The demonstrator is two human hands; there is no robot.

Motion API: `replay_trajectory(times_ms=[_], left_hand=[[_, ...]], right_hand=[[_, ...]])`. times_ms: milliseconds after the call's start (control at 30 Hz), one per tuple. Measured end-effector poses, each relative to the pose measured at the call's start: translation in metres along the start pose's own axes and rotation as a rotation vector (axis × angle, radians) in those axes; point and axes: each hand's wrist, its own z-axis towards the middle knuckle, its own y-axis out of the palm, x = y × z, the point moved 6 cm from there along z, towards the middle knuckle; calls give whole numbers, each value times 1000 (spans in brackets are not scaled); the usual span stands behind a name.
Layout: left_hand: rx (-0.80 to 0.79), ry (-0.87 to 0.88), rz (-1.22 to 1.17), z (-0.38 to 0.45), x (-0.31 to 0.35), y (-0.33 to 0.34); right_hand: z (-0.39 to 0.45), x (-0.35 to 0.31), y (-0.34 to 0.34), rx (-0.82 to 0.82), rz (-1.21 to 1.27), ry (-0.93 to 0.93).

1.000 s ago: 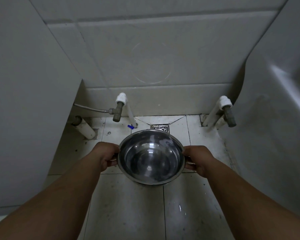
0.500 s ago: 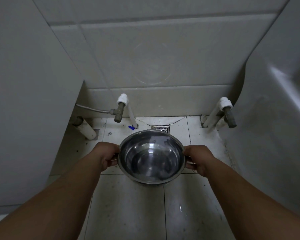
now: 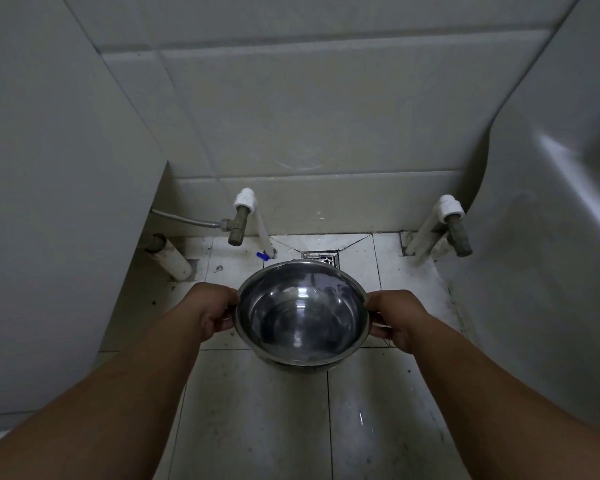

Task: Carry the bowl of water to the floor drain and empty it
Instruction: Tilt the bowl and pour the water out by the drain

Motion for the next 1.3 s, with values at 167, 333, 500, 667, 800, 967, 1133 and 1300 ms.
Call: replay_trajectory(times_ms=[167,333,500,667,800,967,1133,1300], left_hand=[[-4,8,-5,0,1,0],[-10,2,4,-1,2,-1],[-16,4,10,-2,2,-2],[-17,4,13,-3,3,-1],[-24,2,12,-3,4,-1],[-19,5,10,-2,5,-2],[-22,3,8,-3,6,-1],[-32,-3,16,-4,6,-2]], right_hand=[[-1,-1,0,2,1,-3],[-2,-2,1,-2,0,-6],[-3,-2,1,-5,15,6],[-5,-3,2,-2,16,6],[-6,-2,2,-3,6,7],[-6,-4,1,6,14,5],[-5,-4,0,17,9,0],[-7,-5,0,19,-1,-5]])
